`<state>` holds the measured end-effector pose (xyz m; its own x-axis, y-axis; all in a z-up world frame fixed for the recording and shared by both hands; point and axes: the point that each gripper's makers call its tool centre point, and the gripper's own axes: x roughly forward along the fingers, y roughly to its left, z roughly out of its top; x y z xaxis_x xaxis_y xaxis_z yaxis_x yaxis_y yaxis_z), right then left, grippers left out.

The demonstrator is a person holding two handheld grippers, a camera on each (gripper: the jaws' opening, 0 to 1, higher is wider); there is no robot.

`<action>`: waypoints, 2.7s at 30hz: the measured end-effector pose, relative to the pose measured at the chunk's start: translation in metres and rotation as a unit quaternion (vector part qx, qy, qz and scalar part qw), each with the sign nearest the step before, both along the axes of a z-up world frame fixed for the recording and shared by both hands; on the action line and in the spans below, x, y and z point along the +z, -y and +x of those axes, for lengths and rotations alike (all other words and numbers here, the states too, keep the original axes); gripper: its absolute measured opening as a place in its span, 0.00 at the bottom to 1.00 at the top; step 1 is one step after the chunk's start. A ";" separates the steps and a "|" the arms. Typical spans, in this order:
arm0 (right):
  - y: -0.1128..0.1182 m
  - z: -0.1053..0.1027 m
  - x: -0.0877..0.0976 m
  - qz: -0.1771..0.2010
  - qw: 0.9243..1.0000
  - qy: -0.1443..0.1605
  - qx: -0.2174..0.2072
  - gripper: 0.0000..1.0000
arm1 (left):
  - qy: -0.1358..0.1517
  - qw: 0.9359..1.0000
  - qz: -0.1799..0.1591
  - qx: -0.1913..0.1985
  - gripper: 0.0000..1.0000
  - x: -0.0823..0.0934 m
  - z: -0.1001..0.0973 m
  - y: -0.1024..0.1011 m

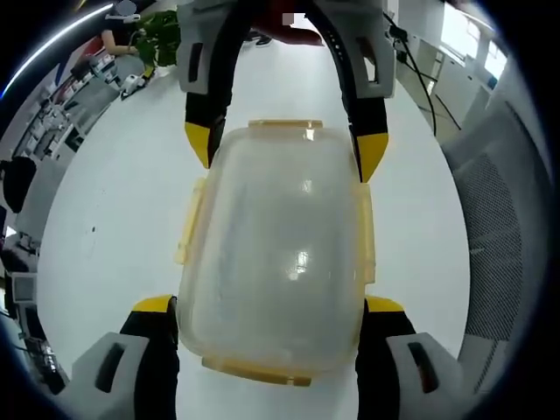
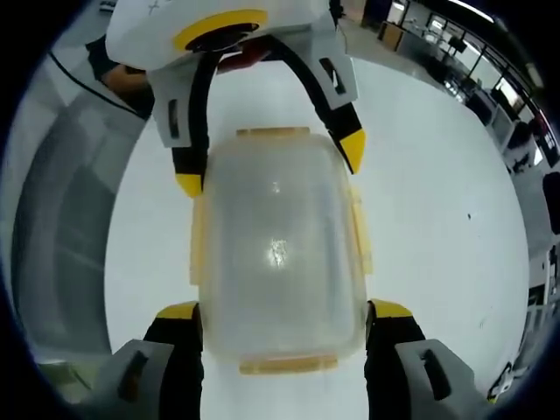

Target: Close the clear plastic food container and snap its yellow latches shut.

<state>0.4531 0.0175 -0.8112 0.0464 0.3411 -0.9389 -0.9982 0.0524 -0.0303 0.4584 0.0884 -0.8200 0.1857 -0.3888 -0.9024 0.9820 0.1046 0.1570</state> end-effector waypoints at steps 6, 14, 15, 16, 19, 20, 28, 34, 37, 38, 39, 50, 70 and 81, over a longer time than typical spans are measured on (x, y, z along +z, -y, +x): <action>-0.001 0.003 0.000 0.001 1.000 -0.001 0.003 0.76 | 0.000 1.000 -0.001 0.002 0.85 0.000 0.003 0.000; -0.001 0.003 0.000 0.000 1.000 0.000 0.002 0.76 | 0.002 1.000 0.001 0.001 0.85 0.000 0.003 0.000; -0.001 0.004 0.000 0.000 1.000 0.000 0.001 0.76 | 0.002 1.000 0.001 0.001 0.85 0.000 0.003 0.000; -0.001 0.004 0.000 0.000 1.000 0.000 0.001 0.77 | 0.002 1.000 0.001 0.000 0.85 0.000 0.003 0.000; -0.001 0.004 0.000 0.001 1.000 0.003 -0.001 0.77 | 0.002 1.000 0.004 0.000 0.85 0.000 0.003 -0.001; -0.001 0.004 -0.001 0.001 1.000 0.004 0.000 0.77 | 0.003 1.000 0.004 0.000 0.85 0.000 0.003 -0.001; 0.001 0.004 0.002 0.004 1.000 0.015 -0.013 0.80 | 0.008 1.000 0.005 -0.004 0.86 0.001 0.001 -0.003; 0.005 0.003 0.009 0.020 0.999 0.037 -0.034 0.84 | 0.010 1.000 -0.010 0.016 0.90 0.006 -0.003 -0.005; 0.005 0.001 0.014 0.032 0.997 0.044 -0.050 0.88 | 0.016 0.999 -0.017 0.023 0.92 0.009 -0.005 -0.005; 0.005 0.000 0.014 0.032 0.997 0.046 -0.051 0.89 | 0.017 0.999 -0.019 0.025 0.93 0.010 -0.006 -0.005; 0.006 -0.001 0.015 0.032 0.997 0.049 -0.054 0.89 | 0.018 0.999 -0.023 0.029 0.94 0.011 -0.006 -0.005; 0.013 -0.010 0.025 0.048 0.993 0.059 -0.087 0.90 | 0.030 0.998 -0.036 0.051 0.94 0.021 -0.014 -0.009; 0.029 -0.034 0.030 0.067 0.981 0.068 -0.171 0.89 | 0.033 0.988 -0.089 0.124 0.93 0.036 -0.029 -0.022; 0.030 -0.049 0.033 0.093 0.971 0.069 -0.208 0.88 | 0.032 0.982 -0.106 0.152 0.93 0.037 -0.041 -0.033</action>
<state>0.4039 -0.0130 -0.7783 0.3382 0.4294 -0.8374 -0.8767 0.4673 -0.1145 0.4176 0.1214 -0.7831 0.3760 -0.4847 -0.7898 0.8894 0.4279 0.1608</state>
